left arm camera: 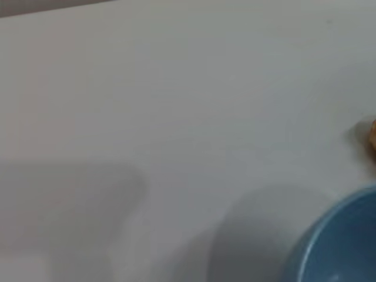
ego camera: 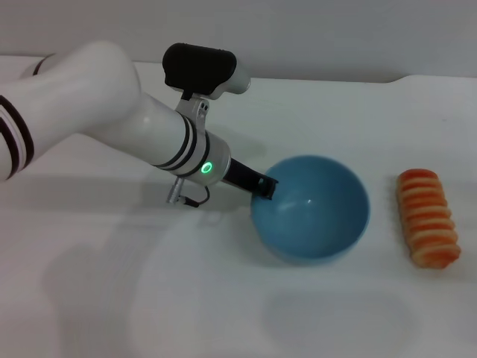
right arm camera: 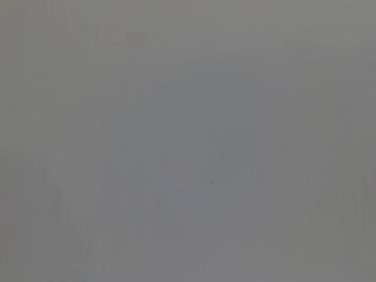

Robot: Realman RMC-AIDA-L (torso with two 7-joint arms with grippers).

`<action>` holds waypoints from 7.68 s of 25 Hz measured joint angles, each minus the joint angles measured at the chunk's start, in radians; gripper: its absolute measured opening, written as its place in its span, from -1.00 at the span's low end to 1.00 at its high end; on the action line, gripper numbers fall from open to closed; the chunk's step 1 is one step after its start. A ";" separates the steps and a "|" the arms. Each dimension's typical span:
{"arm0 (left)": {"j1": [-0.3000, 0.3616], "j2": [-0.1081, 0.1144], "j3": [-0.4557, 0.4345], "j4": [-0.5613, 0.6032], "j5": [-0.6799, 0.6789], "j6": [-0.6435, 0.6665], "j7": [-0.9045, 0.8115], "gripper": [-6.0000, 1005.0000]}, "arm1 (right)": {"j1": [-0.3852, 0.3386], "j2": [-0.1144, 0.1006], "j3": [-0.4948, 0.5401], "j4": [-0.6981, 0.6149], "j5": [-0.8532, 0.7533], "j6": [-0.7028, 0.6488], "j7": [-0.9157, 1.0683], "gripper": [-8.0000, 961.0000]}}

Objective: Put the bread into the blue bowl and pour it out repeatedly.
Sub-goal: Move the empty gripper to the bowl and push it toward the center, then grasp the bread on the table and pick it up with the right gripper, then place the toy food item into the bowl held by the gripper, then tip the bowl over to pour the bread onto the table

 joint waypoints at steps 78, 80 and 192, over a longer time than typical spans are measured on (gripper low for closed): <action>-0.184 0.005 -0.126 -0.014 0.391 -0.126 -0.141 -0.99 | 0.207 -0.006 -0.586 -0.668 -1.601 0.371 2.167 0.53; -0.182 0.005 -0.126 -0.014 0.391 -0.126 -0.141 -0.99 | 0.208 -0.006 -0.587 -0.668 -1.601 0.362 2.167 0.52; -0.122 0.003 -0.005 0.005 0.238 -0.219 -0.133 -0.99 | -0.058 -0.003 -0.548 -1.236 -0.873 0.293 1.363 0.56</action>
